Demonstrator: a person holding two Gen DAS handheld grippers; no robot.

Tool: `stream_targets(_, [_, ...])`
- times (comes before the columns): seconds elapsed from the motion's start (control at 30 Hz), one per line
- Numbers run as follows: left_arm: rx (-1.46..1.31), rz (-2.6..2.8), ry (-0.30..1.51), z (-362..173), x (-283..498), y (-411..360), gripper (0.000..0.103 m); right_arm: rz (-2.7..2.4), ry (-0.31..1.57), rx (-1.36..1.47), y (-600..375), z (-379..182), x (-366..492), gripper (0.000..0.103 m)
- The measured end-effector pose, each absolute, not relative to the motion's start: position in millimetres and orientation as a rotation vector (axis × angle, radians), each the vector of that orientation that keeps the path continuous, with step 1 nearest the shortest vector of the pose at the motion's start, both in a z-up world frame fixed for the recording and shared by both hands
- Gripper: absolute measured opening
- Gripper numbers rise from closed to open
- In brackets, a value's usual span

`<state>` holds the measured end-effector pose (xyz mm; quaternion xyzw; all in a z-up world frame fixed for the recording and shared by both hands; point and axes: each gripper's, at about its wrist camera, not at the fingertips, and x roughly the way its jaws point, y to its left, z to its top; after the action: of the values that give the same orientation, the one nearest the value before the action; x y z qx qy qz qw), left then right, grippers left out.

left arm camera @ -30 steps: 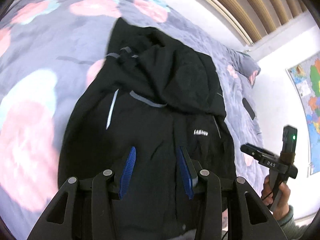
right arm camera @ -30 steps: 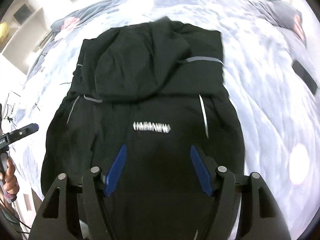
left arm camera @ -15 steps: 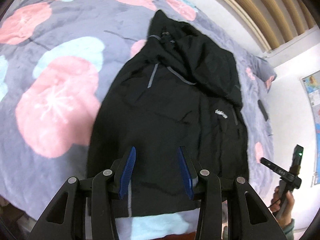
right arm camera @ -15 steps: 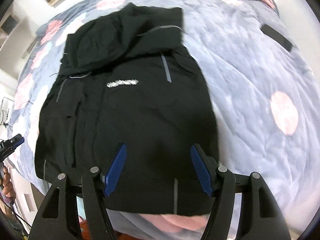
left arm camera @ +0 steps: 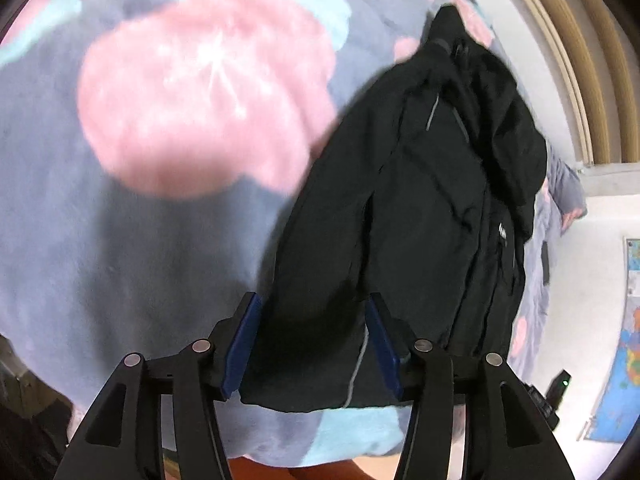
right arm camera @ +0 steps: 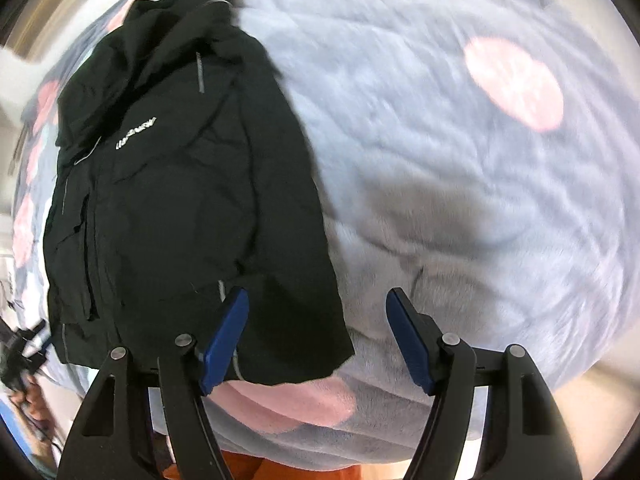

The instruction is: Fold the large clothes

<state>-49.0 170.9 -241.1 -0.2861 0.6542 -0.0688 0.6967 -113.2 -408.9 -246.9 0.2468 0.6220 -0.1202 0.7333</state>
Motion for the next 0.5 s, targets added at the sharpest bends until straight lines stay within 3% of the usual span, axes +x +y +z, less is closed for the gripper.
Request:
stream_targets(0.47, [-0.608,-0.190,1.493,-262,-58,162,0.060,-0.196,1.396,0.653,-392,-292,-123,0.075])
stream_targets(0.5, [-0.590,-0.197,1.480,-258,-59,160,0.058,-0.193,1.391,0.643,-390,-290,-124,0.067])
